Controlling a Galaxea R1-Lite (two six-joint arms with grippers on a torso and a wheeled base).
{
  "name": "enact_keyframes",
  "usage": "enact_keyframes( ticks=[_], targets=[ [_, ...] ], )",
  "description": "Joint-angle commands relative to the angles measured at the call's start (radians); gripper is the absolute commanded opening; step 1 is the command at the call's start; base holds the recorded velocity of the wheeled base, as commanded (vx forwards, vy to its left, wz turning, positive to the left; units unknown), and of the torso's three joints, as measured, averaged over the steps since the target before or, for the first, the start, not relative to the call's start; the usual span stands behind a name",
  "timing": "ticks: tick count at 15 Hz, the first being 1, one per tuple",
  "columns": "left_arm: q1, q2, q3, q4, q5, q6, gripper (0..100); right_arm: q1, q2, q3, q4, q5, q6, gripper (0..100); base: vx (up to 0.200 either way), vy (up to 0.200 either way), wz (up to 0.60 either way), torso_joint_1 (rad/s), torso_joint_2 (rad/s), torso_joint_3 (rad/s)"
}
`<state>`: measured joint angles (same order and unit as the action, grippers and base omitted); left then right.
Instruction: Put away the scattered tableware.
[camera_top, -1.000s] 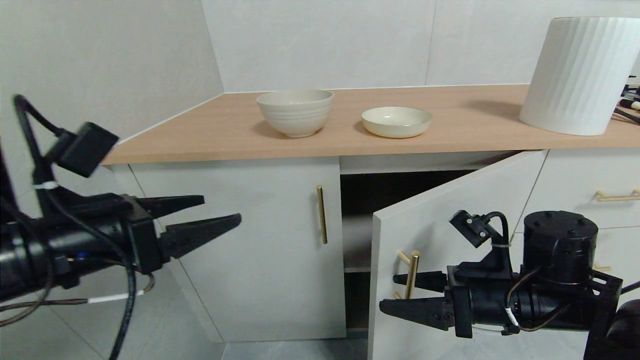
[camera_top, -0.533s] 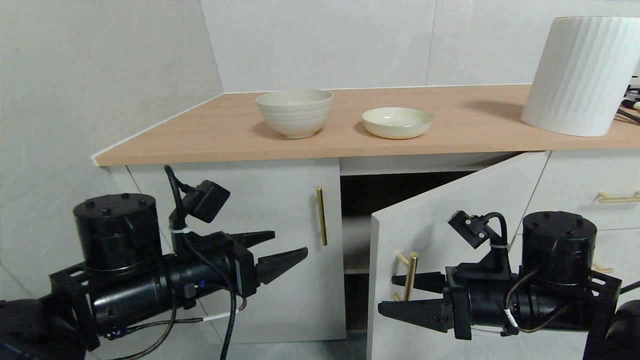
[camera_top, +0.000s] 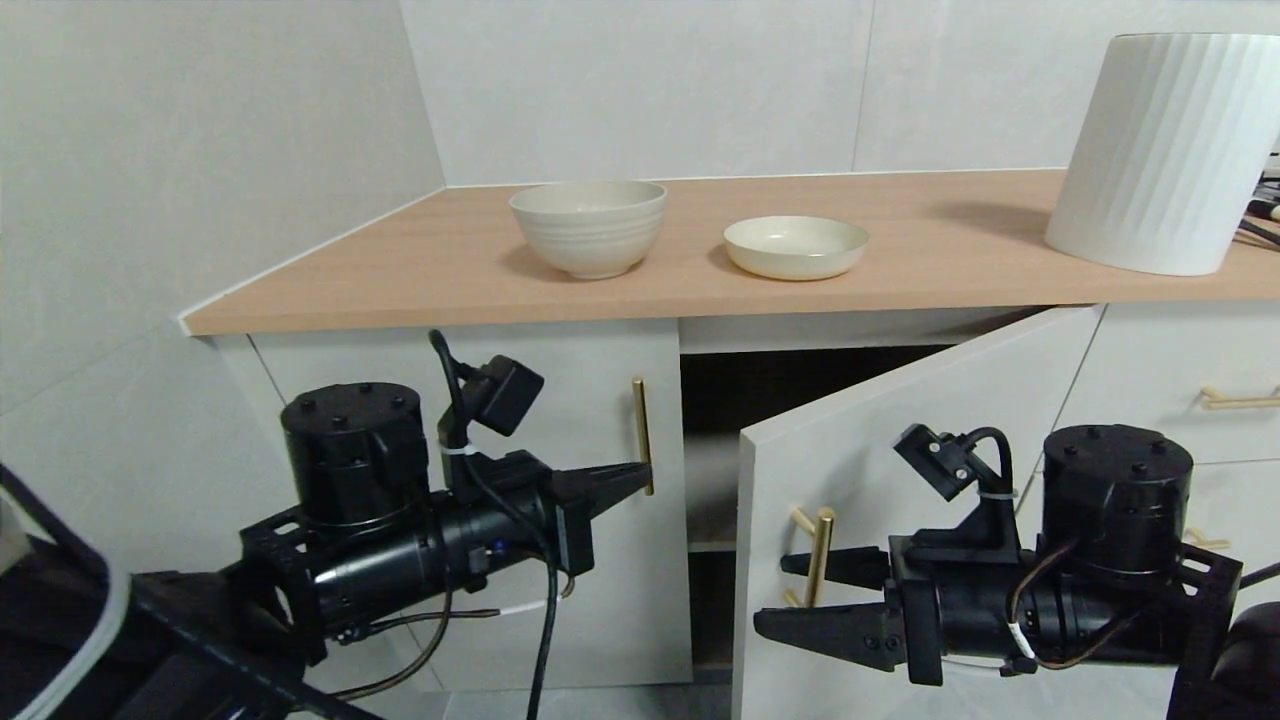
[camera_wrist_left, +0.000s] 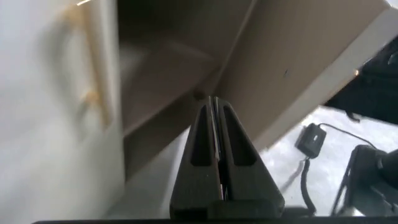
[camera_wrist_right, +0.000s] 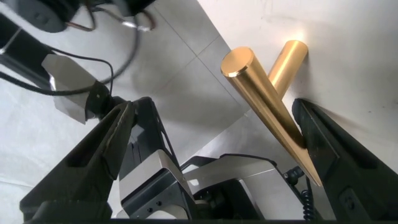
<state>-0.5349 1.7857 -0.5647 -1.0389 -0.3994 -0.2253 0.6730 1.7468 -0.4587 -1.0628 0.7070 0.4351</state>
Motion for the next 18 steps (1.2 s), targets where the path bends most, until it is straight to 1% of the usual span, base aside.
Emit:
enact_keyframes(
  ticks=[1, 2, 3, 4, 5, 8, 10, 13, 14, 15, 18],
  targets=[
    [-0.086, 0.198, -0.014, -0.19, 0.008, 0.004, 0, 0.0, 0.003, 0.002, 0.001, -0.001, 0.001, 100, 0.0, 0.0, 0.0, 0.0, 0.0, 0.0],
    [-0.088, 0.242, -0.001, -0.279, 0.004, 0.001, 0, 0.0, 0.002, 0.006, 0.001, -0.001, 0.001, 100, 0.0, 0.0, 0.0, 0.0, 0.0, 0.0],
    [-0.089, 0.305, -0.015, -0.343, 0.005, 0.001, 0, 0.0, 0.002, 0.008, 0.001, -0.001, 0.001, 100, 0.0, 0.0, 0.0, 0.0, 0.0, 0.0],
    [-0.096, 0.342, -0.041, -0.375, 0.014, 0.0, 0, 0.0, 0.005, 0.008, 0.001, -0.001, -0.001, 100, 0.0, 0.0, 0.0, 0.0, 0.0, 0.0],
    [-0.103, 0.345, -0.038, -0.383, 0.027, 0.0, 0, 0.0, 0.007, 0.009, 0.001, -0.003, -0.001, 100, 0.0, 0.0, 0.0, 0.0, 0.0, 0.0],
    [-0.123, 0.348, -0.044, -0.385, 0.039, 0.001, 0, 0.0, 0.01, 0.011, 0.001, -0.004, -0.027, 100, 0.0, 0.0, 0.0, 0.0, 0.0, 0.0],
    [-0.139, 0.346, -0.046, -0.386, 0.039, 0.001, 0, -0.001, 0.007, 0.014, 0.001, -0.006, -0.029, 100, 0.0, 0.0, 0.0, 0.0, 0.0, 0.0],
    [-0.168, 0.345, -0.044, -0.385, 0.039, 0.0, 0, -0.01, 0.002, 0.009, 0.001, -0.04, -0.035, 100, 0.0, 0.0, 0.0, 0.0, 0.0, 0.0],
    [-0.195, 0.356, -0.044, -0.385, 0.039, 0.0, 0, -0.038, -0.003, 0.011, 0.001, -0.041, -0.072, 100, 0.0, 0.0, 0.0, 0.0, 0.0, 0.0],
    [-0.209, 0.368, -0.047, -0.386, 0.04, 0.0, 0, -0.052, -0.003, 0.012, 0.001, -0.043, -0.102, 100, 0.0, 0.0, 0.0, 0.0, 0.0, 0.0],
    [-0.229, 0.386, -0.055, -0.386, 0.045, 0.0, 0, -0.095, -0.021, 0.032, 0.003, -0.047, -0.131, 100, 0.0, 0.0, 0.0, 0.0, 0.0, 0.0]
  ],
)
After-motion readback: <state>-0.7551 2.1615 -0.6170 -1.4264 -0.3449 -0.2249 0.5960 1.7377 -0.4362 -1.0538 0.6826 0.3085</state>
